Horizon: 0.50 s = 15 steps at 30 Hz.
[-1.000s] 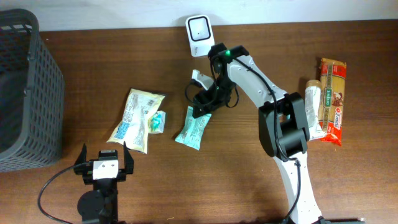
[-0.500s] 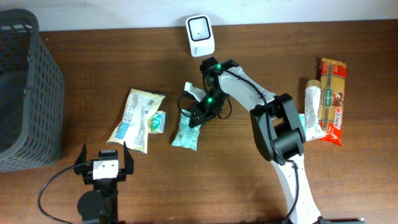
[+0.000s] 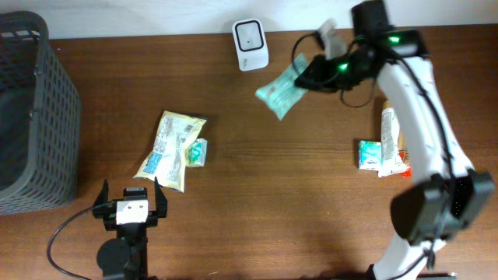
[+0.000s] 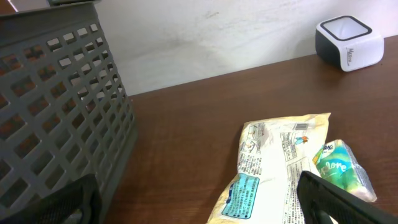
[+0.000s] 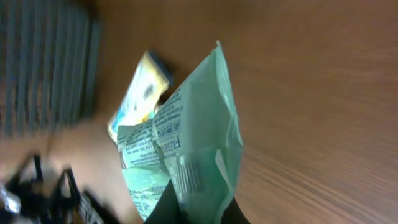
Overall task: Scan the item barcode
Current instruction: 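Hold the tissue pack up to the barcode scanner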
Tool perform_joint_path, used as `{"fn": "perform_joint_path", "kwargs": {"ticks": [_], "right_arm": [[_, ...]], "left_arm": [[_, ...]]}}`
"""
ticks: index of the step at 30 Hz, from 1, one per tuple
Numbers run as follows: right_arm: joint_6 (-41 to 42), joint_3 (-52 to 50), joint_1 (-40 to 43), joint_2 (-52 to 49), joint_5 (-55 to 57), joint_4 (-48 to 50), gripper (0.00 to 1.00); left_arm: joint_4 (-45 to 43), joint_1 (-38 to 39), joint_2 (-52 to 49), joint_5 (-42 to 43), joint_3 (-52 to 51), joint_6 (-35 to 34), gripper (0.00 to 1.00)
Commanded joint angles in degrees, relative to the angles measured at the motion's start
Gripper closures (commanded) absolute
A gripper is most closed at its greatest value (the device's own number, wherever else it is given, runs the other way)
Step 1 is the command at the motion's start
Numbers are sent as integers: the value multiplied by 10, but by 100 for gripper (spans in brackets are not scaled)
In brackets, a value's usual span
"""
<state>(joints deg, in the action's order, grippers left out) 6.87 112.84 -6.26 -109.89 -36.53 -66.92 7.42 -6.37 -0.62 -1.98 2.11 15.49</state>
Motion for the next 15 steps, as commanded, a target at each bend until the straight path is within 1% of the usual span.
{"fn": "perform_joint_path", "kwargs": {"ticks": [1,3,5,6,7,8,10,11,12,13,14,15], "right_arm": [[166,8,-5,58,56,35,96],[229,8,-5,64,48,42,96],[228,8,-5,64,36,44,96],[225,8,-5,64,36,47,96],[203,8,-6,64,36,51,96],[158,8,-17,64,49,64,96],[138,8,-66,64,241,95,96],[121,8,-88,63,304,114,96],[96,8,-131,62,450,165,96],[76,8,-156,56,533,205,96],[29,8,-179,46,610,264,96],[-35,8,-199,31,661,334,96]], "left_arm": [[-1,-3,3,-2,-3,9,1],[-1,-3,3,-2,-3,9,1],[-1,-3,3,-2,-3,9,1],[-1,-3,3,-2,-3,9,1],[-1,-3,3,-2,-3,9,1],[-1,-3,3,-2,-3,9,1],[-1,-3,3,-2,-3,9,1],[-1,-3,3,-2,-3,9,1],[-1,-3,3,-2,-3,9,1],[-1,-3,3,-2,-3,9,1],[-1,-3,3,-2,-3,9,1],[-1,-3,3,-2,-3,9,1]]}}
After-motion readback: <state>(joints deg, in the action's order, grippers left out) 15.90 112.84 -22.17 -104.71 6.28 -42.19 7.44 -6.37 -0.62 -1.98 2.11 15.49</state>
